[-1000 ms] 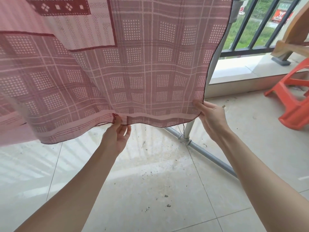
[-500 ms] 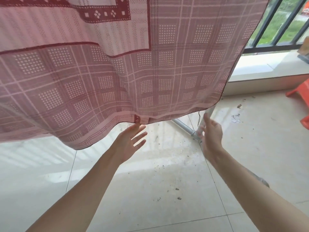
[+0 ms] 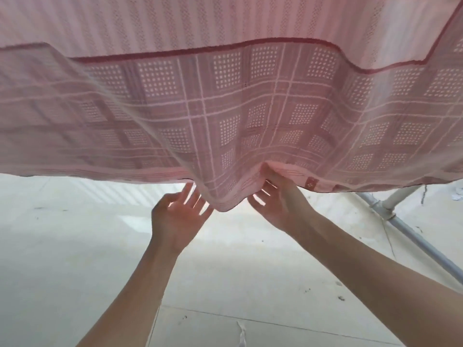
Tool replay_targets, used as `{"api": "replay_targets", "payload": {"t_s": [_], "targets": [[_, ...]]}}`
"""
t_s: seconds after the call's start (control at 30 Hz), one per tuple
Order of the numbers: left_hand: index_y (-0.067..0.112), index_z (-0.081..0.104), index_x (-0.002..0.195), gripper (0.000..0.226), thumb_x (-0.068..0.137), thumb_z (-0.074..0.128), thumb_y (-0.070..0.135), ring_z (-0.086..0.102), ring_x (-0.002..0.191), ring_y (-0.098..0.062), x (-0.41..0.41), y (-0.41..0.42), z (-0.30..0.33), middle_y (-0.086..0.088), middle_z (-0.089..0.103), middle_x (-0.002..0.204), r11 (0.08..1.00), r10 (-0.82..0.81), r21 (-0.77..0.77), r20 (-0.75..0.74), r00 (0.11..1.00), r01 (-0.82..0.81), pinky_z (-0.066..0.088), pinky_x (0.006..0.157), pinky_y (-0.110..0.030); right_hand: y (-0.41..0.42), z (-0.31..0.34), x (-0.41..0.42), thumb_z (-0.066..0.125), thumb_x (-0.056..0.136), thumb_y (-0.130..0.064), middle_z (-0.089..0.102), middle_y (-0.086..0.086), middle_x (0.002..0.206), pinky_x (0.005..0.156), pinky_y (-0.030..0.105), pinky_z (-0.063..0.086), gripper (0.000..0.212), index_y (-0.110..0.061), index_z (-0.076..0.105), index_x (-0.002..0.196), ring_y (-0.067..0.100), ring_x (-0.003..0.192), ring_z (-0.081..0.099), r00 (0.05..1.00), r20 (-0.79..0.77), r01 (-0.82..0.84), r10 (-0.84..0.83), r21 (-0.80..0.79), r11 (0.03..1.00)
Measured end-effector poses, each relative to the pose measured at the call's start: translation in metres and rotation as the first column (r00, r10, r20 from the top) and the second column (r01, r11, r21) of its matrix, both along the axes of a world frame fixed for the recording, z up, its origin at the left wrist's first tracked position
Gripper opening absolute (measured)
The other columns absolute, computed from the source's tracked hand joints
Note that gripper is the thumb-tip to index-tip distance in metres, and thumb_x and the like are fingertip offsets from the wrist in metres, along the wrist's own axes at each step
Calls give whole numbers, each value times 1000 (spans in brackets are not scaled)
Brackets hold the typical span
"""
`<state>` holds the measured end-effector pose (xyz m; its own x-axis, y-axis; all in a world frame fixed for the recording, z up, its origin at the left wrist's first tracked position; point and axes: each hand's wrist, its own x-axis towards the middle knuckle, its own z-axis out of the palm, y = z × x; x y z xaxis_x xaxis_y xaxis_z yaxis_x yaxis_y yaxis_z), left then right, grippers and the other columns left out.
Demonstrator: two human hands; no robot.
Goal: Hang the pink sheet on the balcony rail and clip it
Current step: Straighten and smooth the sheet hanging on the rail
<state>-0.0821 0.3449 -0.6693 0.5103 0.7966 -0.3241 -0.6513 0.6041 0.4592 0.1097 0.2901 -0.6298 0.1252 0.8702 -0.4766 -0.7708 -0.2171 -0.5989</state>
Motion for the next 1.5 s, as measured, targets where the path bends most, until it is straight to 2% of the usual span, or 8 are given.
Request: {"api": "replay_targets", "payload": {"t_s": [0.23,0.37,0.47,0.57,0.67,0.97,1.27,1.5], "targets": [[13,56,85,9,79,49,12,63,101,-23,-43,31,29,-4,60,99,965,258,41,21,966,-258,51,87,-37,36,-2,3,61,88,-13,52,-4,67,56,19,43,16,-18,52,76,7,60,48,938,47,348,-345,-118,930],[21,60,92,8,90,53,16,60,94,-10,-56,44,28,8,62,88,941,296,210,-134,946,-265,48,89,-29,48,-2,6,63,88,-15,59,-4,76,59,21,43,13,-17,56,77,8,70,54,899,38,437,-436,-150,887],[19,60,93,6,91,55,18,57,88,-7,-62,56,16,8,60,90,915,395,202,-270,878,-350,48,81,-23,52,-5,5,64,87,-14,64,-7,62,58,21,44,14,-17,56,76,8,70,55,884,33,464,-465,-175,869],[14,59,84,6,89,59,14,55,81,-9,-68,70,10,3,57,84,870,492,160,-353,795,-467,47,73,-21,55,-9,8,62,88,-12,64,-9,48,58,22,44,14,-16,57,75,8,72,57,879,36,473,-476,-199,858],[12,58,78,11,88,60,12,56,76,-9,-68,81,9,1,57,79,848,523,166,-423,740,-504,47,71,-21,56,-14,9,62,88,-13,66,-5,73,63,23,45,12,-15,58,77,9,76,61,878,53,475,-475,-210,855],[11,59,75,11,85,63,9,58,64,-7,-58,103,1,6,63,57,848,508,113,-448,735,-517,48,65,-20,58,-22,8,63,88,-14,67,-2,85,76,28,46,8,-14,60,80,10,80,65,875,85,484,-477,-215,848],[10,57,77,10,85,63,8,59,69,-9,-65,115,4,-1,61,77,851,475,117,-588,654,-512,49,70,-23,56,-31,-2,66,86,-15,65,-1,82,78,29,47,7,-13,60,81,13,82,64,892,89,451,-443,-237,860],[11,56,79,12,87,62,16,61,83,-15,-66,100,14,-1,61,82,882,413,103,-641,647,-461,47,81,-31,47,-27,-4,51,95,-19,66,6,91,81,32,50,14,-9,59,89,21,89,63,899,344,368,-271,-260,893]]}}
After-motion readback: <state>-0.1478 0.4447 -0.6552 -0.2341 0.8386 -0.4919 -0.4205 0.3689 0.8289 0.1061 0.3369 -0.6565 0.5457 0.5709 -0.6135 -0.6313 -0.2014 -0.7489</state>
